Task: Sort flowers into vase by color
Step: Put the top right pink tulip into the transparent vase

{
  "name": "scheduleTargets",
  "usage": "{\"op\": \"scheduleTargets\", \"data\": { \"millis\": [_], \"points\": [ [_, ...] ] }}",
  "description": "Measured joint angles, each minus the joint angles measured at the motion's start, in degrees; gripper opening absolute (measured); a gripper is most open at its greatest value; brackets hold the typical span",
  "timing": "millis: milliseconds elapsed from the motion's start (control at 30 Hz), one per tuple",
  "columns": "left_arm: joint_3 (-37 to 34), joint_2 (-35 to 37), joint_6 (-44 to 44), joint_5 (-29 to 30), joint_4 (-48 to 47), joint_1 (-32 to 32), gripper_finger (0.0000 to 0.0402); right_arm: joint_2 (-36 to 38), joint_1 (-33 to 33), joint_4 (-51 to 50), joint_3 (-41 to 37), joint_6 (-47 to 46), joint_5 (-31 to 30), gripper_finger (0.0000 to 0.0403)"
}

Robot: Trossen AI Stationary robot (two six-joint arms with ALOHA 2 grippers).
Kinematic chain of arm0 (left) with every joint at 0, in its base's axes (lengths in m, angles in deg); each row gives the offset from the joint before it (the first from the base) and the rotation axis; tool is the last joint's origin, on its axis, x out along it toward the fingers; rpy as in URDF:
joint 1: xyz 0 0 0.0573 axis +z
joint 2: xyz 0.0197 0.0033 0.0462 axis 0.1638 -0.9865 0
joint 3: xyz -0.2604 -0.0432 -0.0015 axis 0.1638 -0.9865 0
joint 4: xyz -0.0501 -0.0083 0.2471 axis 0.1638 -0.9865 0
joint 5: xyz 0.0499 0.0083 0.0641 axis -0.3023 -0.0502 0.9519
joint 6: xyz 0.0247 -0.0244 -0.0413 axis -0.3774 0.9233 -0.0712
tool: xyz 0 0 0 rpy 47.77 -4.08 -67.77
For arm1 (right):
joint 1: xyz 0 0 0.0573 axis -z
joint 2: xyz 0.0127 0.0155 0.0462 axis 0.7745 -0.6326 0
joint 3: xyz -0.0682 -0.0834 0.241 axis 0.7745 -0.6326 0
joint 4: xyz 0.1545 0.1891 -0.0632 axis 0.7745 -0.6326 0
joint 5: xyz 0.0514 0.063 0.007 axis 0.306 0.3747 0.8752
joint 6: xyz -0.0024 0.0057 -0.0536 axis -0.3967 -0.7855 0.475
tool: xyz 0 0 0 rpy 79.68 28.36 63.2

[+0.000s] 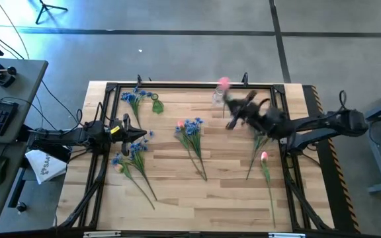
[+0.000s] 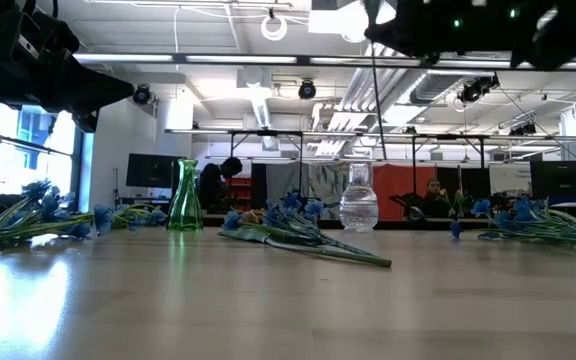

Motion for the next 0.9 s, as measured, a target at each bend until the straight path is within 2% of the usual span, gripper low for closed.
{"op": "scheduleTargets", "data": {
  "millis": [100,200,300,433,600,900],
  "points": [
    [0.0,0.0,0.0,0.0,0.1,0.0,0.0000,-1.9,6.0,14.7,-4.0,-1.5,0.3,0.0001],
    [0.0,0.0,0.0,0.9,0.1,0.0,0.0000,-3.9,11.8,20.6,-4.2,-6.4,3.7,0.0001],
    [0.0,0.0,0.0,2.2,0.4,0.0,0.0000,-6.9,16.4,20.2,-1.3,-9.9,7.5,0.0001],
    [0.0,0.0,0.0,2.9,0.9,0.0,0.0000,-11.7,19.9,19.7,3.3,-11.0,8.5,0.0001],
    [0.0,0.0,0.0,2.9,0.8,0.0,0.0000,-15.2,21.6,19.5,6.0,-8.6,8.6,0.0001],
    [0.0,0.0,0.0,2.9,0.4,0.0,0.0000,-16.4,22.6,13.7,5.9,-9.1,7.6,0.0015]
  ]
}}
